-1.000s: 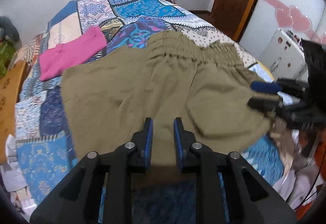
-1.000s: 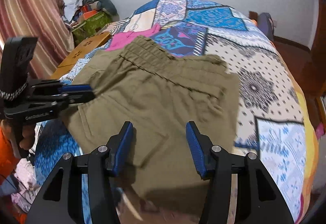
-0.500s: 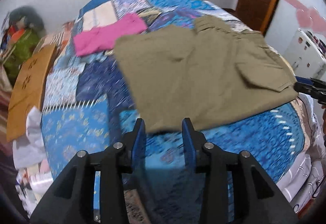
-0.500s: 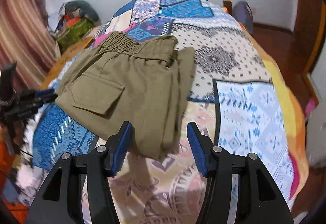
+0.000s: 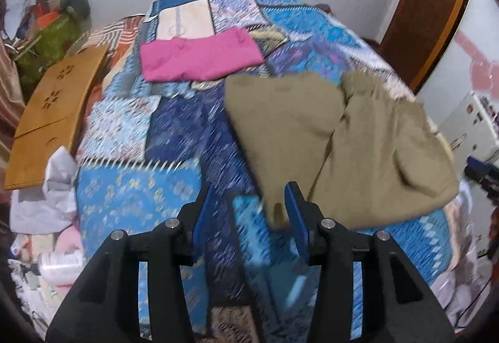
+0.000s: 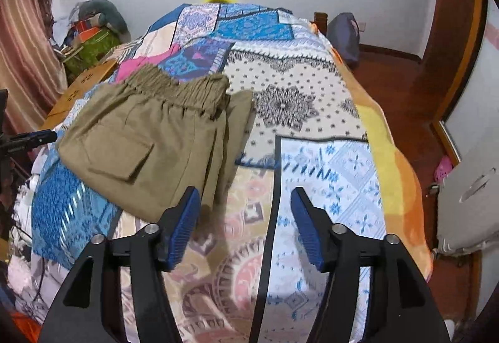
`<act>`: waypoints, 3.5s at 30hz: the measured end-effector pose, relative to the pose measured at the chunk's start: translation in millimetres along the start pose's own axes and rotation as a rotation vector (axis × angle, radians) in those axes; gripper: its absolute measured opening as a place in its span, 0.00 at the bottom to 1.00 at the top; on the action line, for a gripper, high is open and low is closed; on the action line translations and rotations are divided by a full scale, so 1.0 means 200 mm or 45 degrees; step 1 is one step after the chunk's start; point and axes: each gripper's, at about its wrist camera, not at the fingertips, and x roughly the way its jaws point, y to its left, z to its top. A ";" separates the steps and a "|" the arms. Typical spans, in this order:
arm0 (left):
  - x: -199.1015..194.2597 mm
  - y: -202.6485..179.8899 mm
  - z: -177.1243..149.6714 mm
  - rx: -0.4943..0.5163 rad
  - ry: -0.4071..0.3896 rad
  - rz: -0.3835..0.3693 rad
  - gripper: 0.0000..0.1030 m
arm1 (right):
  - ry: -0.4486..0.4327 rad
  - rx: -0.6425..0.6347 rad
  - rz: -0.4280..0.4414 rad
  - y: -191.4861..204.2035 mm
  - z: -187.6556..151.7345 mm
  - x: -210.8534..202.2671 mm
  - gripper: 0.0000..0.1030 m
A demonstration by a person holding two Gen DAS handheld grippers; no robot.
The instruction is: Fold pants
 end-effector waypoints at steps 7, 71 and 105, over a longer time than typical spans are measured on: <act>0.15 -0.05 0.09 -0.015 0.059 -0.105 0.45 | 0.042 0.064 0.111 0.03 0.06 0.16 0.62; -0.11 -0.29 0.64 0.285 -0.260 0.056 0.02 | -0.191 -0.237 0.234 0.31 0.71 0.11 0.08; 0.69 0.66 1.33 0.079 -0.220 0.505 0.02 | -0.273 -0.490 0.188 1.02 1.42 1.17 0.08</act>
